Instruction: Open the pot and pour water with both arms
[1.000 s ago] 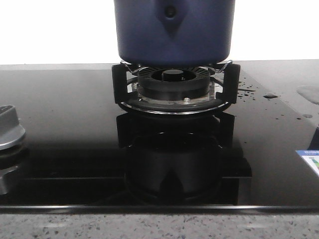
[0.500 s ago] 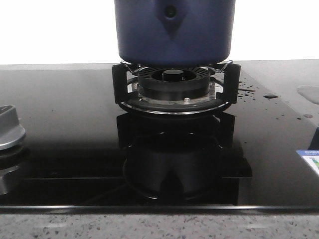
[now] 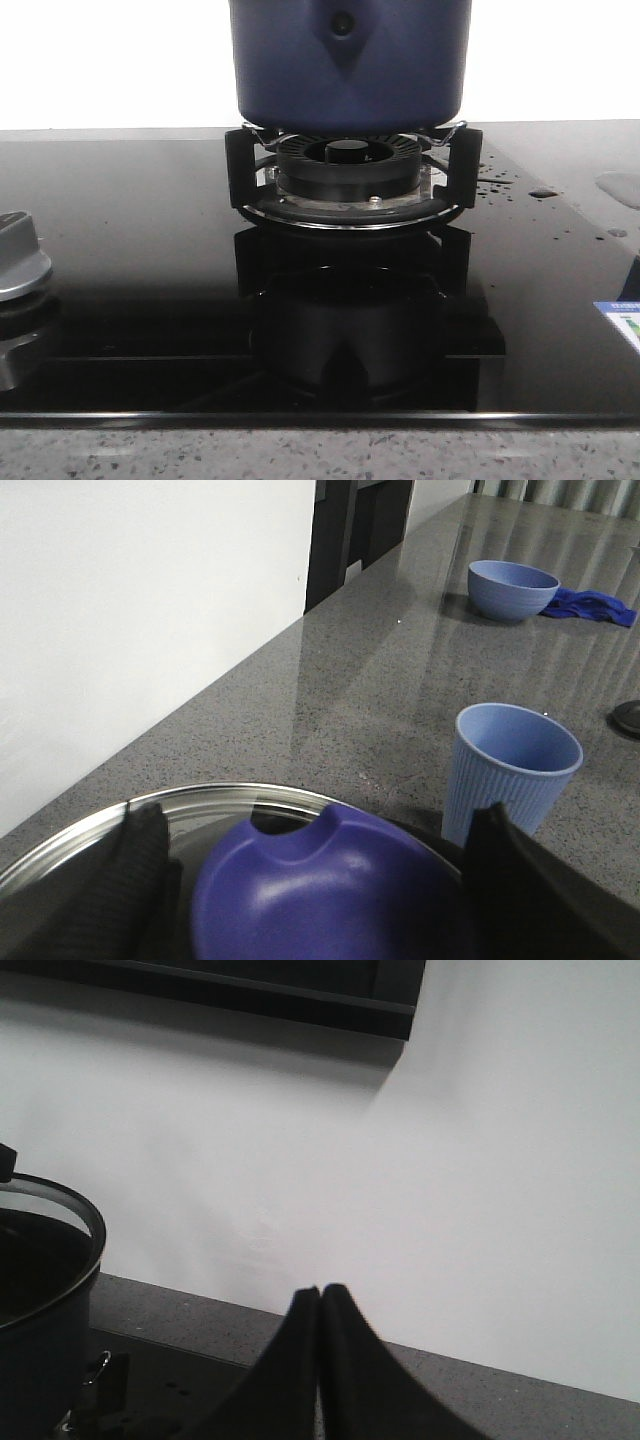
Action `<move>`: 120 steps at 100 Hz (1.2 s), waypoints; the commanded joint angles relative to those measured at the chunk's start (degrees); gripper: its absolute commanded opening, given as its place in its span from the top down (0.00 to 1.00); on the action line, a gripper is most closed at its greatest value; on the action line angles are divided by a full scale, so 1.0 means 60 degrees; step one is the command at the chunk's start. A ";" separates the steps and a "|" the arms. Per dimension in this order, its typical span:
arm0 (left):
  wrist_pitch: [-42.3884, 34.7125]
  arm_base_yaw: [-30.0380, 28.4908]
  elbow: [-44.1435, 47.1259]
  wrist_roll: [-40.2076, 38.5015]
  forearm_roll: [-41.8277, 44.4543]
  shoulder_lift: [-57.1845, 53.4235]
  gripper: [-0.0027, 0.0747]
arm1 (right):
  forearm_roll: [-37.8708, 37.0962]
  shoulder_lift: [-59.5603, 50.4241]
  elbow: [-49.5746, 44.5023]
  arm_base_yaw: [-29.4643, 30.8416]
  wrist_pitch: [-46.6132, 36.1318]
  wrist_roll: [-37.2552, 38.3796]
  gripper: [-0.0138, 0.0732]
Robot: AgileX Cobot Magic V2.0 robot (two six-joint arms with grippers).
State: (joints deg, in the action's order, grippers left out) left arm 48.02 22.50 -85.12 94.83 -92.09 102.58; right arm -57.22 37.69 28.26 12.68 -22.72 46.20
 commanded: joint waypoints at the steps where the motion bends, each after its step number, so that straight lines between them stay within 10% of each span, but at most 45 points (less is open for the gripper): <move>1: 0.0388 0.0114 -0.0314 0.0020 -0.0794 -0.0525 0.25 | 0.0182 -0.0036 0.0290 -0.0011 -0.0339 -0.0012 0.92; 39: 0.0656 -0.0881 -0.0314 -0.0122 -0.1463 -0.1905 0.36 | 0.0182 -0.0036 0.0290 -0.0049 -0.0296 -0.0012 0.92; 67: 0.0481 -0.2681 0.0115 -0.2042 0.0312 -0.4367 0.83 | 0.0113 -0.0081 0.0290 -0.0907 0.0696 -0.0004 0.92; 120: -0.4317 -0.2826 0.8717 -0.2556 0.1813 -1.2789 0.99 | 0.0099 -0.2108 0.0186 -0.3687 0.3786 0.0884 0.92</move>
State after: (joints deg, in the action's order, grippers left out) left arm 27.96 5.09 -37.25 80.24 -79.09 31.58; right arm -56.61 25.49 28.26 -6.21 1.17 51.34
